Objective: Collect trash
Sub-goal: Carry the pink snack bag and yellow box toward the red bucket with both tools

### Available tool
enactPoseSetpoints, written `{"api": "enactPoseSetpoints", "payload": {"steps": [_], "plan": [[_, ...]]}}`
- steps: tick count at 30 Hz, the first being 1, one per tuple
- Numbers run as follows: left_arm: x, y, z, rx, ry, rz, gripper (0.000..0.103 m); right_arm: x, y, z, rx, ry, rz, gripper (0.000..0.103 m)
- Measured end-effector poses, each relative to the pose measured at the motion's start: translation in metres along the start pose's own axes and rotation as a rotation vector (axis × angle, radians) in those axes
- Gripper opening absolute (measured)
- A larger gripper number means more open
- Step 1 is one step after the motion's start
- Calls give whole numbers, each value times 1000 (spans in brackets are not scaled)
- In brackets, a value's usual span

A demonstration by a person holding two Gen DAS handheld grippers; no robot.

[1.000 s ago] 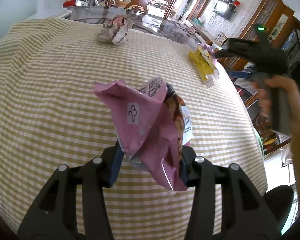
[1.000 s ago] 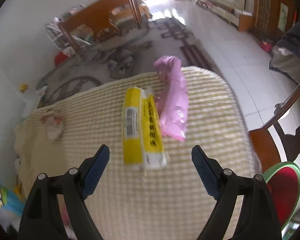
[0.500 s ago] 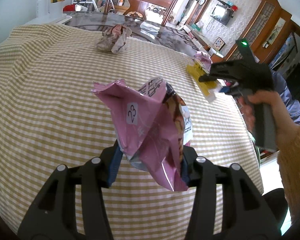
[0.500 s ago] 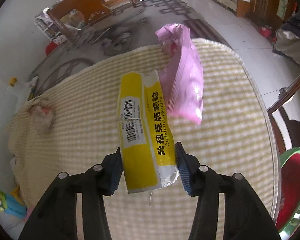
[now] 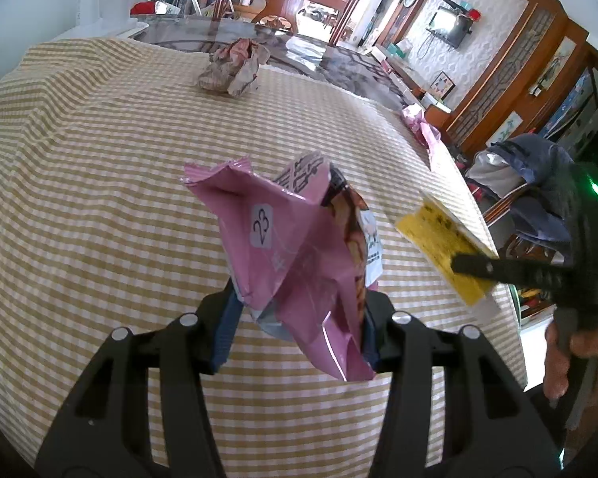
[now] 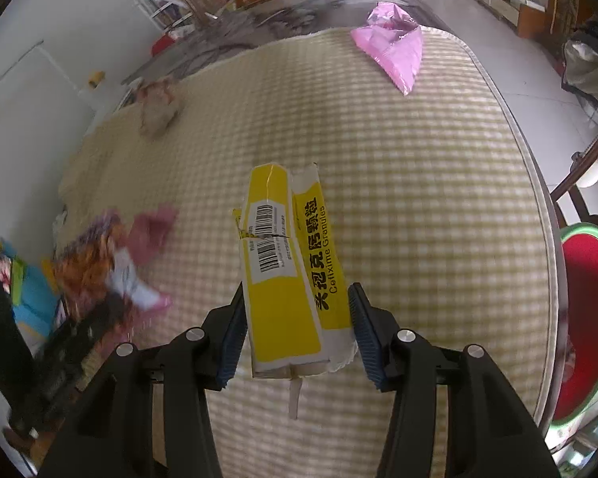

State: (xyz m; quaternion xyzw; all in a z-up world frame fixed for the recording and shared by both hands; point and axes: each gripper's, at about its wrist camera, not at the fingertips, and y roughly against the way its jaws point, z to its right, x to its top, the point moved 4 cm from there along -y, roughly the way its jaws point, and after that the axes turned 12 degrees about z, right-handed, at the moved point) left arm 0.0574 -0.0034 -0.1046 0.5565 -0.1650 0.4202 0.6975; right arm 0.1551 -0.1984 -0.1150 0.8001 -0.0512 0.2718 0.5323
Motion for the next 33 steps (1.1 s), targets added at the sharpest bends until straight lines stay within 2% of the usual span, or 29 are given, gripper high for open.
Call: {"api": "enactPoseSetpoints", "payload": {"steps": [5,13,21,26,29,33], "plan": [[-2,-3,-1,8,1,-7,49,-10,1,-7,-32,67,11,49],[-5,-9,-2,11,3,-30,52,-15,-6,-7,-29,56,-1,49],[-11,-14,-3,18,8,-55,60,-17,1,-3,-29,45,17,49],[-12,-16,0,10,-5,-59,60,-19,3,0,-25,30,23,49],[-12,-16,2,3,-14,-57,54,-21,4,2,-24,18,28,49],[-11,-16,2,-1,-12,-52,52,-22,6,5,-18,-2,38,49]]}}
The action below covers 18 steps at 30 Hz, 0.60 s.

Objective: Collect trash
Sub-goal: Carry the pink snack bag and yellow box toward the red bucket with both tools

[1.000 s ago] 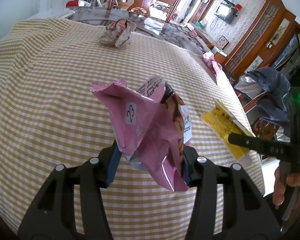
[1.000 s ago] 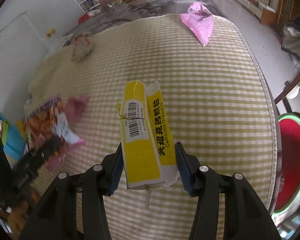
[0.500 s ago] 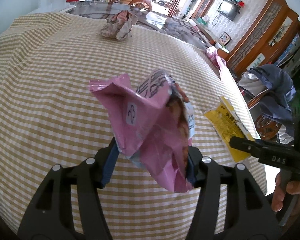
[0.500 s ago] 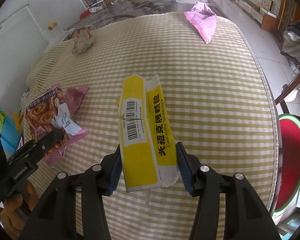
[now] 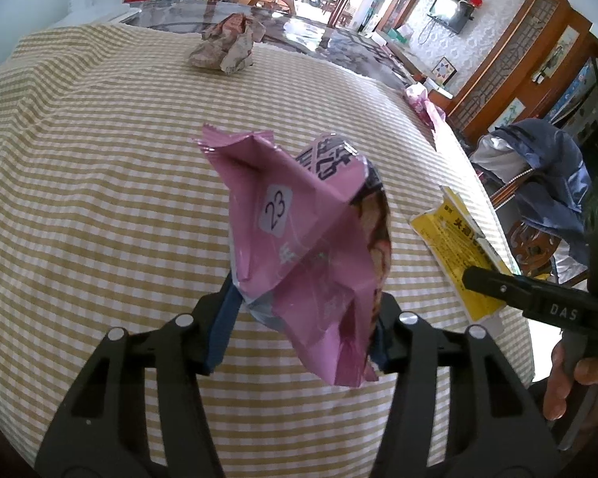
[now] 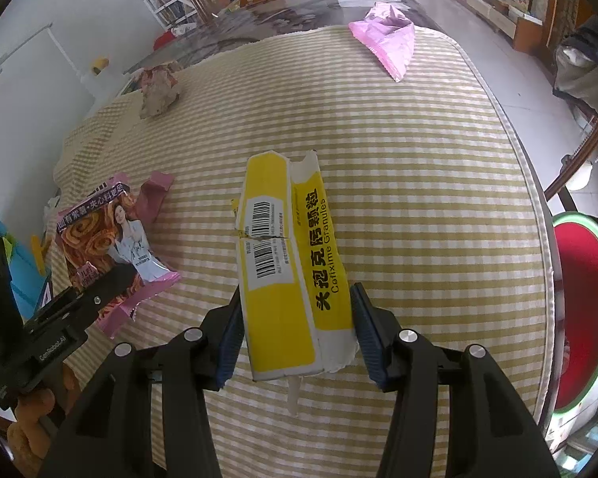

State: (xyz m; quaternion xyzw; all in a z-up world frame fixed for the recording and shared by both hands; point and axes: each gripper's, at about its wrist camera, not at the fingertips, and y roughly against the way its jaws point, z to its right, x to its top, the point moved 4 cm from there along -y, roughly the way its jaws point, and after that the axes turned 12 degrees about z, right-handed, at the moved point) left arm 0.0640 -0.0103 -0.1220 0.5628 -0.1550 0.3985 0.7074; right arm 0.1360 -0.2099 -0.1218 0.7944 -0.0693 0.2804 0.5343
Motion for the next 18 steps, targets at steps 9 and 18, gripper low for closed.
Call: {"api": "enactPoseSetpoints", "payload": {"steps": [9,18], "plan": [[1,3,-1,2,7,15,52,-1,6,7,7,-44,21,49],[1,7,1,-8,9,28,52,1,18,14,23,-92,54,49]]}}
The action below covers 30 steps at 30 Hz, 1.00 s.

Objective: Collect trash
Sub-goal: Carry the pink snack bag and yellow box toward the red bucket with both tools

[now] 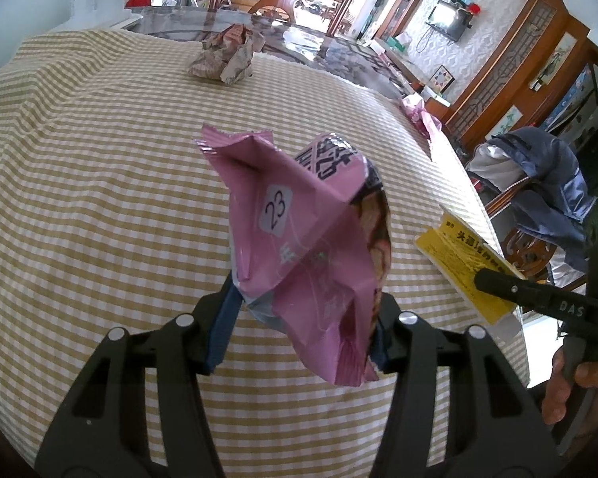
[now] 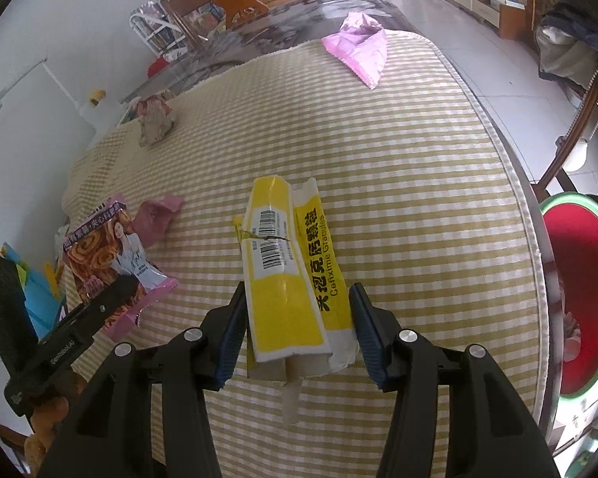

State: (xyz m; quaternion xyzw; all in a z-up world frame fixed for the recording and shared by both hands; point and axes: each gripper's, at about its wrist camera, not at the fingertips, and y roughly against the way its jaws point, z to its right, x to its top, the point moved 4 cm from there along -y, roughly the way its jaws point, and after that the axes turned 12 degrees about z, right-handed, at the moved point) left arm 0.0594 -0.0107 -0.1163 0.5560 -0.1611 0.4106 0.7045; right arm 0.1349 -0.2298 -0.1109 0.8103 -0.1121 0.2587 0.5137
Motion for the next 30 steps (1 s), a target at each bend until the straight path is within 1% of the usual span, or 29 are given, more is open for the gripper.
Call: {"api": "enactPoseSetpoints", "payload": {"steps": [10,15,18,24,27,30], "plan": [[-4,1,1,22,-15,2,52,0,21,13,12,-41,36,49],[-8,0,6,36,-46,-10,52,2,41,23,16,-57,70,49],[-7,4,14,37,-69,-10,52,5,58,30,1,-52,102,49],[0,20,44,-1,-86,12,52,6,83,48,-37,-31,158,49],[3,27,67,-43,-95,24,52,4,96,61,-40,-53,187,49],[7,32,96,-88,-126,36,52,2,114,84,-43,-102,222,49]]}}
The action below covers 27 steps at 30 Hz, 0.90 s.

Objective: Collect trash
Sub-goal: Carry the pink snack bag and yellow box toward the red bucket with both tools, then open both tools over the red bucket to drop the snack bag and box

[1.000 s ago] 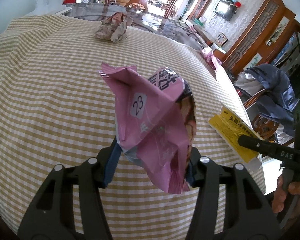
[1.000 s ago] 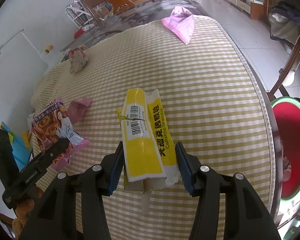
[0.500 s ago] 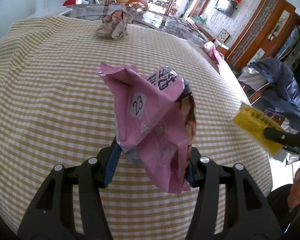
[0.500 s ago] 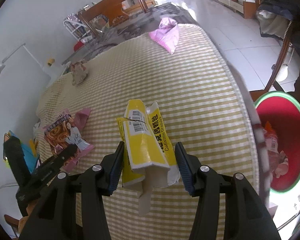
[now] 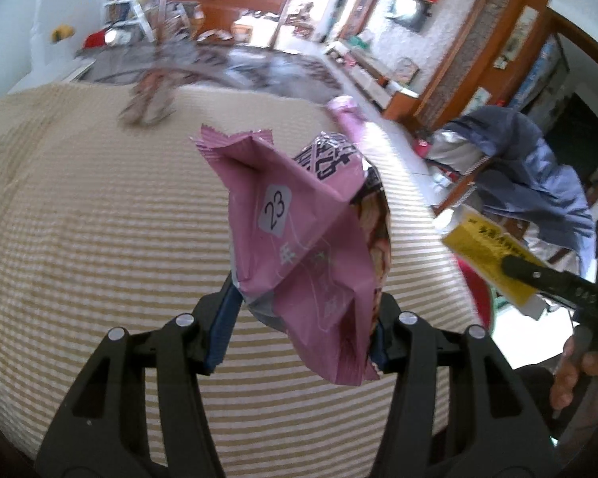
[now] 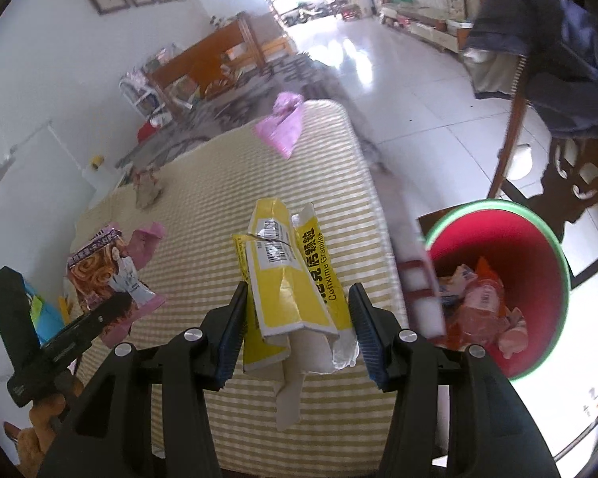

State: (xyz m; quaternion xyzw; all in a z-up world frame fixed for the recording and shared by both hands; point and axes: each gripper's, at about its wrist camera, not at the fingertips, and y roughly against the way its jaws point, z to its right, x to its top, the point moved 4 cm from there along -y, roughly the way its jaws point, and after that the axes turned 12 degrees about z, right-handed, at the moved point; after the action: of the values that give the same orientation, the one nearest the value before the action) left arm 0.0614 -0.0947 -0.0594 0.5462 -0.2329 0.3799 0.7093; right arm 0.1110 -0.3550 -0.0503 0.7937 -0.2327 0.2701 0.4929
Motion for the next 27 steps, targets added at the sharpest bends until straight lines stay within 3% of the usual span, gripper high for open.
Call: {"api": "enactPoseSetpoints", "payload": {"steps": [7,15,19,27], "plan": [[6,-7,73,-101,-107,7,52,5,37,63,-65,-134,80,49],[4,-21,133,-201,-166,-32,52,-11,62,134,-155,-279,108,49],[-3,-39,168,-282,-193,-96,52,-22,65,156,-180,-327,103,49],[-25,-76,219,-375,-226,-219,52,-27,58,168,-178,-367,100,49]]}}
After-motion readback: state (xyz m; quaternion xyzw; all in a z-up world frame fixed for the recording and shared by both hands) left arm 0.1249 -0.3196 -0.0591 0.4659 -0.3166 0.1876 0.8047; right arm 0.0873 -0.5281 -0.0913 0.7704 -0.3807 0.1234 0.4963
